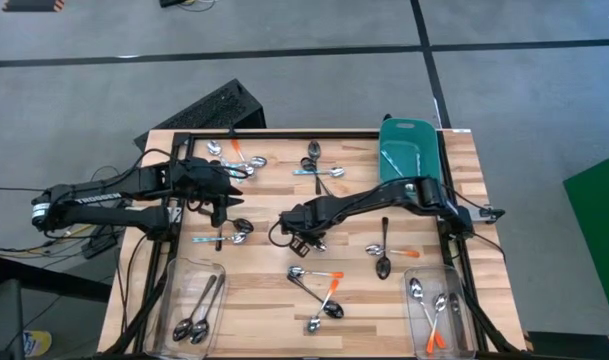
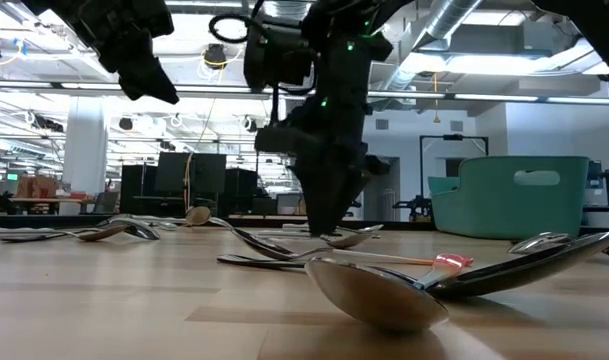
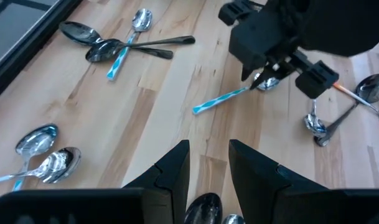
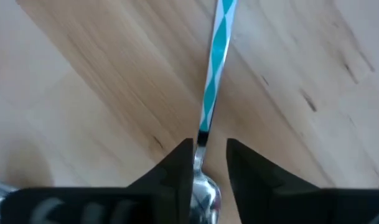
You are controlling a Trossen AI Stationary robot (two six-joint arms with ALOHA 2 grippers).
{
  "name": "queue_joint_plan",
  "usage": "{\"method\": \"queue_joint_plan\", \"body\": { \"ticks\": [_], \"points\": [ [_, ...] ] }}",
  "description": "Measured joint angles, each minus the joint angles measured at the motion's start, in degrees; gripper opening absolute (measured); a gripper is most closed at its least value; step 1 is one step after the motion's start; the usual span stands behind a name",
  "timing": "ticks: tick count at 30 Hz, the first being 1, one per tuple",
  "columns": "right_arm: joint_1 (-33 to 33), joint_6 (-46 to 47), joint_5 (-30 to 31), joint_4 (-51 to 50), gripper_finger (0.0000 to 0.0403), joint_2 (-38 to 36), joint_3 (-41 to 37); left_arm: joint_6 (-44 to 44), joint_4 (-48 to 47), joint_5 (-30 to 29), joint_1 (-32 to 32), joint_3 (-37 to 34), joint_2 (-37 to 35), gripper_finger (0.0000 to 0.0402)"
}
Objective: Sort silverware by color (type)
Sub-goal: Put the blue spoon in the blue bin
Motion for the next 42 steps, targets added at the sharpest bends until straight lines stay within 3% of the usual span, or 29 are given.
{"method": "queue_joint_plan", "body": {
  "ticks": [4, 7, 10, 15, 23, 27, 33, 42],
  "points": [
    [-0.53, -1.85, -0.92, -0.05, 0.0148, 0.12, 0.02, 0.02, 0.13, -0.89, 0.0, 0.0, -0.01, 0.0098],
    [-1.55, -1.46, -0.96, 0.62, 0.0146, 0.02, -1.54, 0.55, 0.6, -2.04, 0.02, 0.0, 0.02, 0.0098],
    [-2.69, -0.73, -1.13, -0.12, 0.0112, -0.15, -2.91, 0.66, 1.72, -2.18, 0.02, 0.0, 0.04, 0.0098],
    [-4.25, -4.27, -2.41, -0.89, 0.0022, -0.26, -3.23, -1.66, 3.9, -2.39, 0.02, 0.0, 0.04, 0.0098],
    [-5.98, -8.15, -3.77, -7.61, 0.0015, -3.68, -3.61, -8.4, 6.59, -3.18, 0.02, 0.0, 0.04, 0.0098],
    [-6.6, -9.59, -2.43, -12.22, 0.0012, -8.13, -3.5, -10.67, 8.09, -4.06, 0.02, 0.0, 0.04, 0.0098],
    [-7.68, -7.37, 6.59, -15.93, 0.0012, -17.28, -4.84, -15.14, 11.38, -9.32, 0.02, 0.0, 0.04, 0.0098],
    [-13.78, 3.06, 12.84, -13.81, 0.0012, -40.12, -25.34, -15.91, 16.44, -12.0, 0.02, 0.0, 0.07, 0.0098]
  ]
}}
